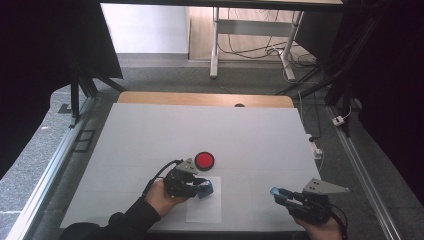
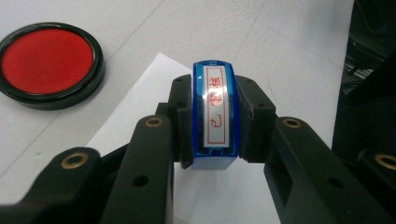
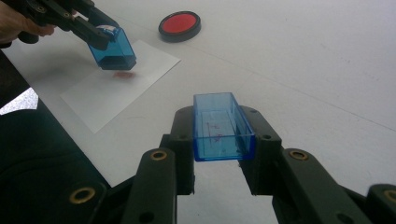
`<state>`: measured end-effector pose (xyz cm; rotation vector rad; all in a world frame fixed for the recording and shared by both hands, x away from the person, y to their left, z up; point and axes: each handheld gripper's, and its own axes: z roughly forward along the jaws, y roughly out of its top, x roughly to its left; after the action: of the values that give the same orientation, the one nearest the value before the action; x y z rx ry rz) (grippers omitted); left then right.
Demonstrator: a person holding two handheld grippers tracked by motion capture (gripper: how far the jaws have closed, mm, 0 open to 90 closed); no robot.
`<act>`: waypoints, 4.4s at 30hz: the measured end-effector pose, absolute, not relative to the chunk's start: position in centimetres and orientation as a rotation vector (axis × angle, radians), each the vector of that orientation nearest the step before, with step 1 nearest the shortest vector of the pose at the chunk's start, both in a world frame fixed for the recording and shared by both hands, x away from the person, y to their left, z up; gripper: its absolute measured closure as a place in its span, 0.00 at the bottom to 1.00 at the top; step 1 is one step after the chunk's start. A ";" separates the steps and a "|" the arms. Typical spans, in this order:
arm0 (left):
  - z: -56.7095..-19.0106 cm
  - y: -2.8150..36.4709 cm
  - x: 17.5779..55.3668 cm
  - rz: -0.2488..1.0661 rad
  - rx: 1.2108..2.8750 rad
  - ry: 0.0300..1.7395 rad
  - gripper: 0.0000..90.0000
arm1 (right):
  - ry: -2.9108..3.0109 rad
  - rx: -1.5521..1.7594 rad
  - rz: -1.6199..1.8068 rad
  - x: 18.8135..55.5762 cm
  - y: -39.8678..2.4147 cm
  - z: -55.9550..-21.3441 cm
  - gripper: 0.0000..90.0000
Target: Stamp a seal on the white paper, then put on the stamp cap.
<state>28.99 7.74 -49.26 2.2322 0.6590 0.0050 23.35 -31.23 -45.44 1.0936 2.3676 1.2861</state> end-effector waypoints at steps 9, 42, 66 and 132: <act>-48.3 8.6 29.0 -0.001 2.184 0.646 0.78 | 2.368 1.093 1.289 23.4 -31.2 -45.4 0.76; -43.8 12.0 28.6 -0.023 2.020 0.491 0.78 | 2.372 1.042 1.279 23.1 -30.7 -45.1 0.76; -43.6 12.1 28.5 -0.037 2.030 0.436 0.78 | 2.494 0.861 1.376 23.6 -26.7 -44.2 0.76; -43.0 12.4 28.0 -0.051 1.990 0.105 0.78 | 2.802 0.371 1.590 27.9 -14.7 -46.6 0.76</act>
<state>28.03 12.43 -42.99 1.9899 0.1054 -0.0514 27.94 -14.67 -46.55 0.3712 2.8022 1.5903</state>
